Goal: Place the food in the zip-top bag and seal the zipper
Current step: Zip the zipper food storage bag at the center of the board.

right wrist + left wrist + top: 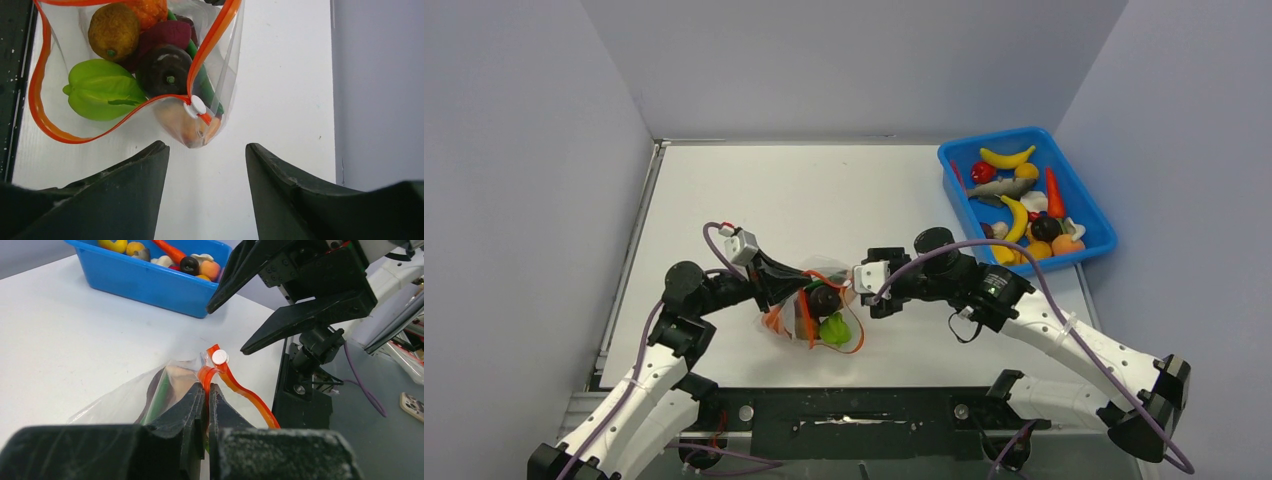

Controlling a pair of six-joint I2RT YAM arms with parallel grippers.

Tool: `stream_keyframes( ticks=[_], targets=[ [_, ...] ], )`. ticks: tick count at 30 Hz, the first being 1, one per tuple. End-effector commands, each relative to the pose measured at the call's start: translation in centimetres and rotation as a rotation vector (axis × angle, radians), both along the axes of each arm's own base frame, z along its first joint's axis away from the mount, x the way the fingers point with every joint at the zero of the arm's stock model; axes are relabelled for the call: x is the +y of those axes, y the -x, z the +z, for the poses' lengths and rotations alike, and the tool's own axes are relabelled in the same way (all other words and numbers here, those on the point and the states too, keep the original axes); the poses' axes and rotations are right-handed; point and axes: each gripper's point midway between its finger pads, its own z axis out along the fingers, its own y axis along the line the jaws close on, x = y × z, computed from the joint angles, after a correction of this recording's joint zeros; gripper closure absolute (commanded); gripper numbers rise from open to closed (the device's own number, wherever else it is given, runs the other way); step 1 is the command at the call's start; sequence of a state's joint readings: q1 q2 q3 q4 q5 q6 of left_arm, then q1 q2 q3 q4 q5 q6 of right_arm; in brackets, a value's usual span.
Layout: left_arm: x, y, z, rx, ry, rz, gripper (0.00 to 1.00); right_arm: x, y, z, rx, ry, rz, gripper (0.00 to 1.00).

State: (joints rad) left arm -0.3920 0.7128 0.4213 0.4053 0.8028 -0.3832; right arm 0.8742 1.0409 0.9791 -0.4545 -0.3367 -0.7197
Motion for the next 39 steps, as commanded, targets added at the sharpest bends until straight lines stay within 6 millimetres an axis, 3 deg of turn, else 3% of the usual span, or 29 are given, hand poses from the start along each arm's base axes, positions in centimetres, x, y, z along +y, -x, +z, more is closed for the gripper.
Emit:
stream_keyframes(
  ticks=[1, 19, 20, 21, 22, 23, 24, 27, 29, 34, 39],
  targets=[
    [-0.4, 1.1, 3.3, -0.135, 0.045, -0.064, 1.00, 1.6, 0.7, 0.6, -0.021, -0.024, 0.102, 0.42],
    [-0.5, 1.9, 3.0, -0.136, 0.061, -0.106, 1.00, 4.3, 0.0, -0.8, -0.037, -0.043, 0.184, 0.46],
    [-0.6, 1.9, 3.1, -0.137, 0.062, -0.106, 1.00, 4.5, 0.0, -0.7, -0.035, -0.050, 0.184, 0.51],
    [-0.6, 1.9, 3.1, -0.136, 0.062, -0.105, 1.00, 4.5, -0.2, -0.6, -0.033, -0.051, 0.175, 0.62],
    [-0.6, 1.8, 3.2, -0.137, 0.063, -0.104, 1.00, 4.4, -0.5, -0.5, -0.024, -0.054, 0.158, 0.80],
    [-0.6, 1.8, 3.4, -0.141, 0.065, -0.103, 1.00, 4.2, -0.9, 0.0, -0.006, -0.069, 0.134, 0.92],
    [-0.5, 1.7, 3.7, -0.154, 0.066, -0.096, 0.94, 3.9, -1.4, 0.5, 0.028, -0.092, 0.104, 0.99],
    [0.0, 0.5, 4.7, -0.190, 0.029, -0.019, 0.60, 2.7, -3.2, 2.8, 0.180, -0.240, -0.004, 1.00],
    [0.6, 0.0, 5.4, -0.247, -0.003, 0.041, 0.50, 1.9, -3.8, 4.1, 0.313, -0.356, -0.086, 1.00],
    [1.8, 0.4, 7.1, -0.377, -0.063, 0.098, 0.47, 1.7, -3.9, 6.3, 0.462, -0.419, -0.180, 1.00],
    [2.0, 0.4, 5.5, -0.399, -0.155, 0.077, 0.49, 1.6, -4.1, 7.8, 0.497, -0.442, -0.215, 1.00]
  ],
)
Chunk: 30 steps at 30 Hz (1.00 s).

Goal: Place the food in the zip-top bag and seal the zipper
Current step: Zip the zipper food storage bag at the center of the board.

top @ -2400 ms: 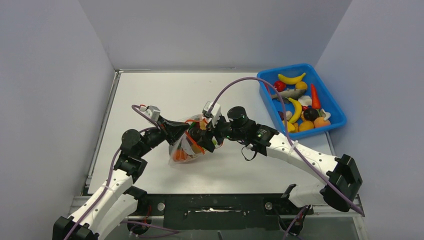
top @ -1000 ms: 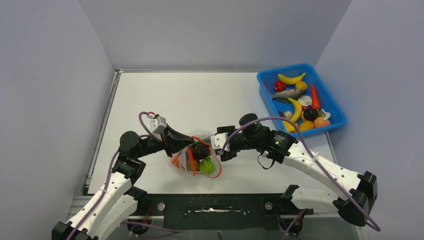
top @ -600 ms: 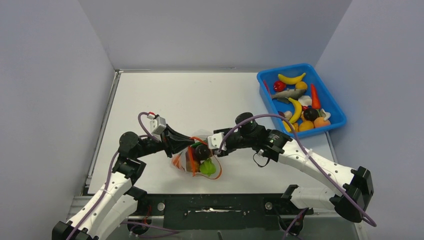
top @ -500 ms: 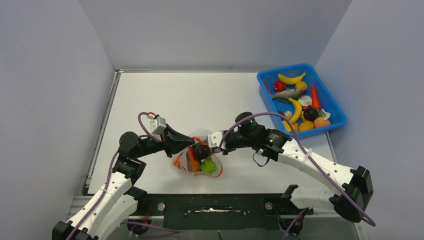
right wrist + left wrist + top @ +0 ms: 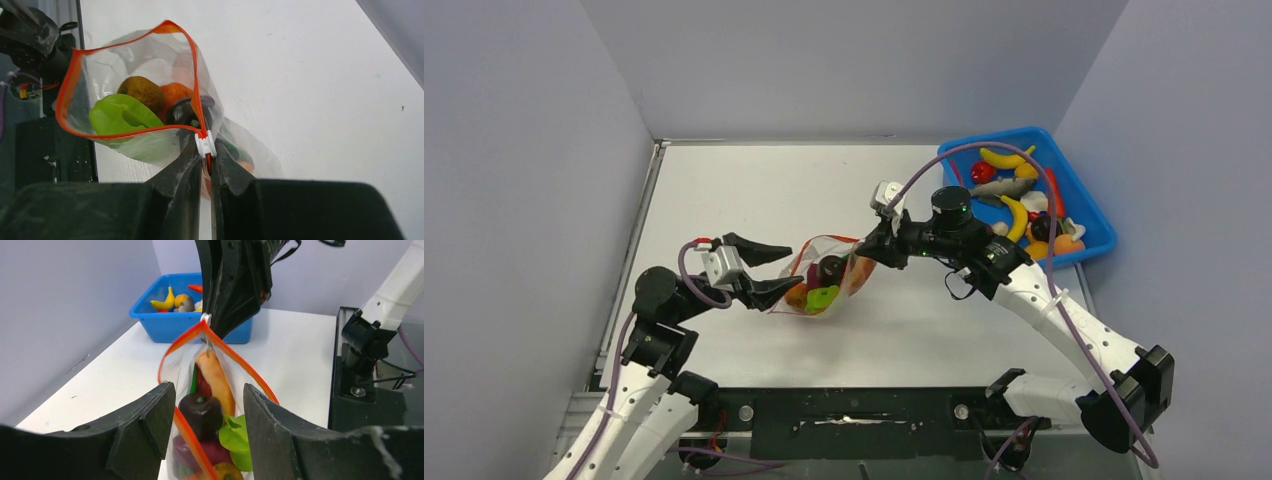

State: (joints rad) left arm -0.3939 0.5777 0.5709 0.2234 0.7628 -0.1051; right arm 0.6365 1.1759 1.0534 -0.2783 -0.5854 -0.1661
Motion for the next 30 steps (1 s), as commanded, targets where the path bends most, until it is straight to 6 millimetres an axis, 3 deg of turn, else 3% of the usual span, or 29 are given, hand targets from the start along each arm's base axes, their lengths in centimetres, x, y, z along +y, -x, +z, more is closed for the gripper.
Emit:
stream_keyframes(
  ticks=[1, 10, 15, 21, 30],
  targets=[
    [0.3, -0.3, -1.1, -0.044, -0.111, 0.014, 0.49, 0.8, 0.1, 5.6, 0.012, -0.132, -0.025, 1.00],
    [0.3, -0.9, -3.8, 0.023, -0.236, -0.002, 0.51, -0.2, -1.6, 5.4, 0.087, -0.120, -0.091, 1.00],
    [-0.2, -1.2, -0.9, -0.085, -0.159, -0.003, 0.51, 0.3, 0.0, 5.6, 0.027, -0.119, 0.039, 1.00],
    [-2.0, -1.2, 1.7, -0.162, -0.109, -0.090, 0.47, 0.4, -0.3, 6.3, 0.003, -0.102, 0.049, 1.00],
    [-6.4, -2.2, 4.5, -0.273, -0.100, -0.180, 0.42, 1.5, -0.7, 7.1, 0.105, -0.122, 0.034, 1.00]
  ],
)
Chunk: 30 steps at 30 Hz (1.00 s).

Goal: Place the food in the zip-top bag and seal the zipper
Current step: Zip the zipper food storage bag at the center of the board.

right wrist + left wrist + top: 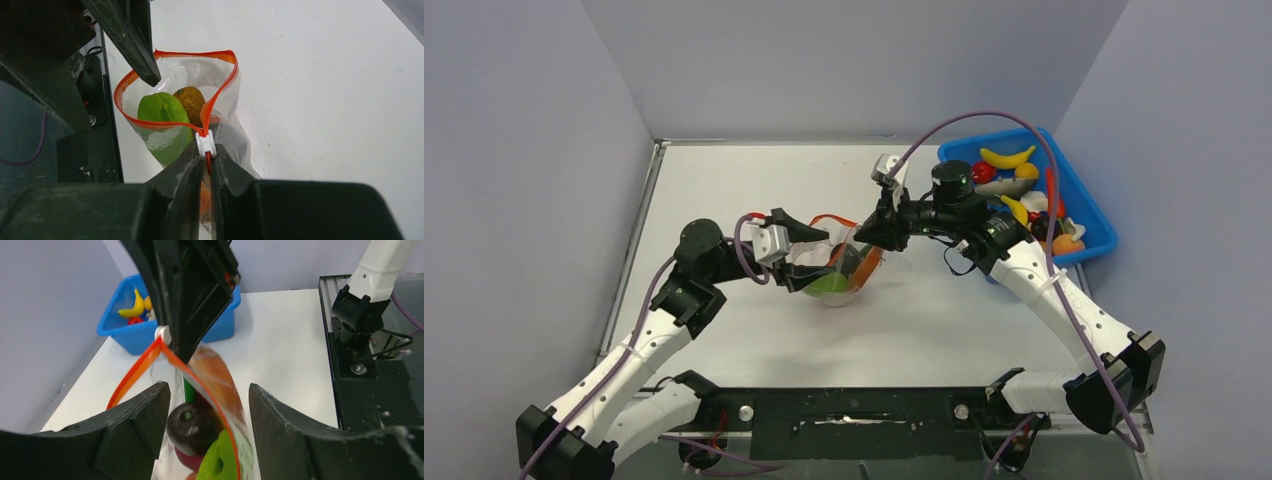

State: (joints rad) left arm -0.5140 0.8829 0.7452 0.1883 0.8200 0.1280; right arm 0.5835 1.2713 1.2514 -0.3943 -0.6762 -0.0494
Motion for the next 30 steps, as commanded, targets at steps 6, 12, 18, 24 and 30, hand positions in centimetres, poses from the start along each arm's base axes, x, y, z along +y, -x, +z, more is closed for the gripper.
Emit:
stream_keyframes(
  ticks=[6, 12, 18, 24, 30],
  targets=[
    [-2.3, -3.5, 4.7, -0.232, 0.030, 0.067, 0.41, 1.6, 1.6, 3.8, -0.061, -0.080, 0.089, 1.00],
    [-2.8, -4.4, 3.7, -0.251, -0.006, 0.059, 0.40, 1.8, 2.4, 3.8, -0.120, -0.056, 0.126, 1.00],
    [-3.1, -3.4, 2.8, -0.233, -0.043, -0.003, 0.76, 1.6, 2.9, 3.7, -0.167, -0.033, 0.146, 1.00],
    [-2.7, -1.8, 2.9, -0.239, -0.040, -0.041, 1.00, 0.7, 2.8, 3.2, -0.234, 0.002, 0.129, 0.87],
    [-2.7, -0.8, 2.6, -0.230, -0.039, -0.082, 1.00, 0.1, 3.6, 2.7, -0.300, -0.022, 0.142, 0.62]
  ],
)
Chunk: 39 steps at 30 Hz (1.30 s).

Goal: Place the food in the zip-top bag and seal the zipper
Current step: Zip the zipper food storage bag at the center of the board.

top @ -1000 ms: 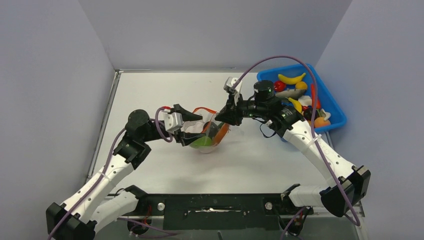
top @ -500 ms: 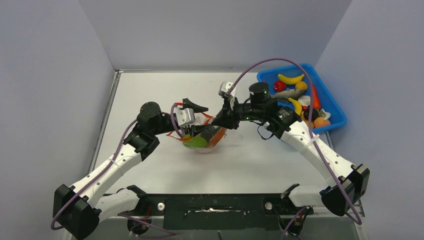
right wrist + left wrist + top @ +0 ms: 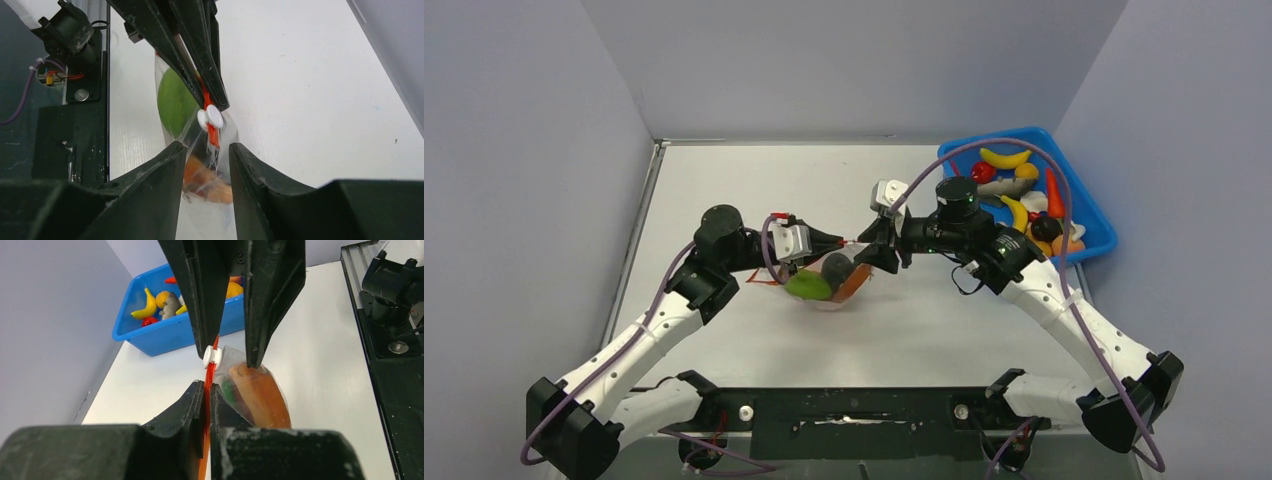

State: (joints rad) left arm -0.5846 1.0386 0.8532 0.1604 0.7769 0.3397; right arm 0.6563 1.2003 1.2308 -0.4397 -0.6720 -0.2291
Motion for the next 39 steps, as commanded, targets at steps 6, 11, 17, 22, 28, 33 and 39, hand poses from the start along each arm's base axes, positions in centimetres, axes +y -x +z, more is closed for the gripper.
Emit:
stream_keyframes(
  ticks=[6, 11, 17, 22, 28, 33, 39],
  targets=[
    [0.0, 2.2, 3.1, -0.075, 0.071, -0.095, 1.00, -0.3, 0.8, 1.7, -0.157, -0.087, 0.034, 0.62],
    [-0.2, 2.5, 2.8, -0.051, 0.084, -0.111, 1.00, 0.2, 0.7, 1.8, -0.170, -0.118, 0.044, 0.61],
    [-0.2, 3.0, 2.5, -0.009, 0.093, -0.122, 1.00, 0.7, 0.5, 2.0, -0.178, -0.142, 0.055, 0.74],
    [-0.1, 3.3, 2.7, 0.024, 0.104, -0.126, 0.92, 0.8, 0.9, 2.1, -0.183, -0.148, 0.091, 1.00],
    [0.3, 3.1, 4.2, 0.001, 0.151, -0.084, 0.62, 1.5, 1.0, 2.4, -0.101, -0.185, 0.101, 1.00],
    [0.2, 2.6, 4.8, -0.016, 0.146, -0.069, 0.59, 2.0, 0.9, 2.4, -0.078, -0.197, 0.126, 1.00],
    [-0.1, 2.2, 3.9, -0.002, 0.118, -0.061, 0.57, 2.1, 0.7, 2.8, -0.063, -0.210, 0.114, 1.00]
  ],
)
